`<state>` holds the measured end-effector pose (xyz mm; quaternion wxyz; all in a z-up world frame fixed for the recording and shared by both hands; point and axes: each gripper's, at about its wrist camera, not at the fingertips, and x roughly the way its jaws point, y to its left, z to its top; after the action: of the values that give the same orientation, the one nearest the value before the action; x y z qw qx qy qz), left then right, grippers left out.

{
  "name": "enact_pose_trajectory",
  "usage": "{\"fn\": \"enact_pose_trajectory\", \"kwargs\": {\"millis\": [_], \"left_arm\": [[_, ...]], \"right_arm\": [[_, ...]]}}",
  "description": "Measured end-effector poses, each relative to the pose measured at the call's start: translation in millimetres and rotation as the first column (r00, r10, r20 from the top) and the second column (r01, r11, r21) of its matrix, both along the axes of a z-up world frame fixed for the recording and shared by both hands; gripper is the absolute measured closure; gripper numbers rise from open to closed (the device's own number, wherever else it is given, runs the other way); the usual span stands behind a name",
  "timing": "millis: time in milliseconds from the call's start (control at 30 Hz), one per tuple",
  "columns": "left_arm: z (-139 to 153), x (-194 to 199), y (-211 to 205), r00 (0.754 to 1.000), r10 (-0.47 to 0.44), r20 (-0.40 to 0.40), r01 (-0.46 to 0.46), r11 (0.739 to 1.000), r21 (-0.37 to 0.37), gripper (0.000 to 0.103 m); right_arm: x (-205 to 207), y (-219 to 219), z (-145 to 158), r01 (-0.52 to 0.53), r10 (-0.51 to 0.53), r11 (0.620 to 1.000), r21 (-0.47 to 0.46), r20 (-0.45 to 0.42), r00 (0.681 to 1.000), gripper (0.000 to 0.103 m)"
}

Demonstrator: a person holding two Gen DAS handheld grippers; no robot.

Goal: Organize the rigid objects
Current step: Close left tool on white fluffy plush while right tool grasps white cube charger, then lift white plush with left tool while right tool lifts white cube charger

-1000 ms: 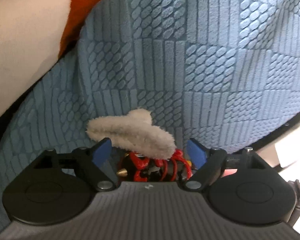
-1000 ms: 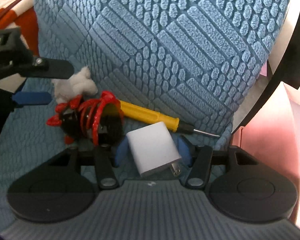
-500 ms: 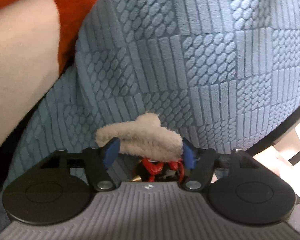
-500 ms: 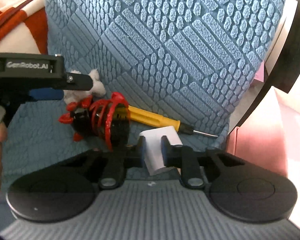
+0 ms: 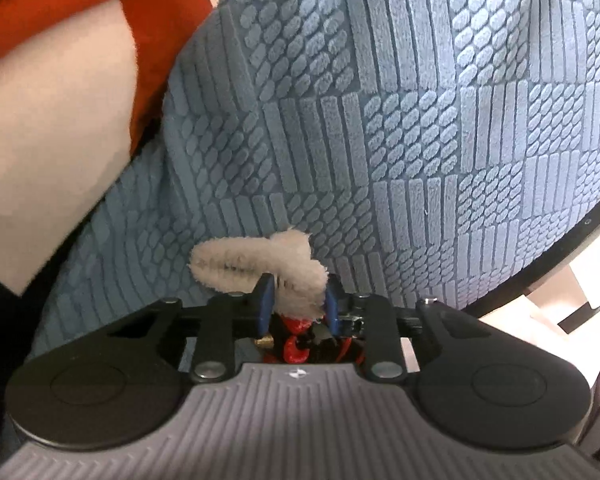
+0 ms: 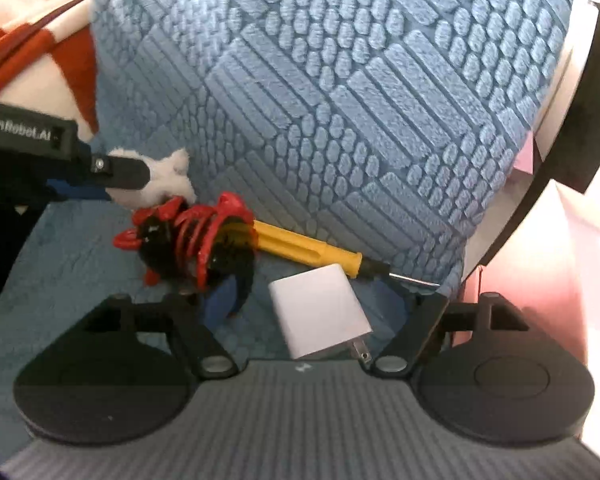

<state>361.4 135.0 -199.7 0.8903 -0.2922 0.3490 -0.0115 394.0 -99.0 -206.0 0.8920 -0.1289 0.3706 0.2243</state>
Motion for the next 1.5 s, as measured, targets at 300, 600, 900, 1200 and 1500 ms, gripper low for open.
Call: {"fn": "enact_pose_trajectory", "kwargs": {"millis": [300, 600, 900, 1200, 1500], "left_arm": [[3, -15, 11, 1.0, 0.009, -0.008, -0.009, 1.0, -0.009, 0.081], [2, -42, 17, 0.999, 0.037, -0.017, -0.037, 0.999, -0.011, 0.088], [10, -99, 4, 0.997, 0.073, 0.006, -0.073, 0.997, 0.006, 0.089], [7, -152, -23, 0.999, 0.035, -0.001, -0.035, 0.999, 0.032, 0.089], [-5, -193, -37, 0.997, 0.064, -0.046, -0.061, 0.997, 0.053, 0.089]], "right_arm": [[-1, 20, -24, -0.038, 0.044, 0.988, -0.151, 0.038, 0.998, 0.032], [5, 19, -23, 0.028, -0.021, 0.987, -0.161, 0.05, 0.999, 0.046], [-46, 4, 7, 0.076, -0.069, 0.99, -0.122, 0.054, 0.996, 0.048], [-114, -5, 19, 0.057, -0.054, 0.995, -0.084, 0.039, 0.998, 0.048], [-156, -7, 22, 0.064, -0.066, 0.996, -0.059, -0.024, 0.998, 0.048]]}}
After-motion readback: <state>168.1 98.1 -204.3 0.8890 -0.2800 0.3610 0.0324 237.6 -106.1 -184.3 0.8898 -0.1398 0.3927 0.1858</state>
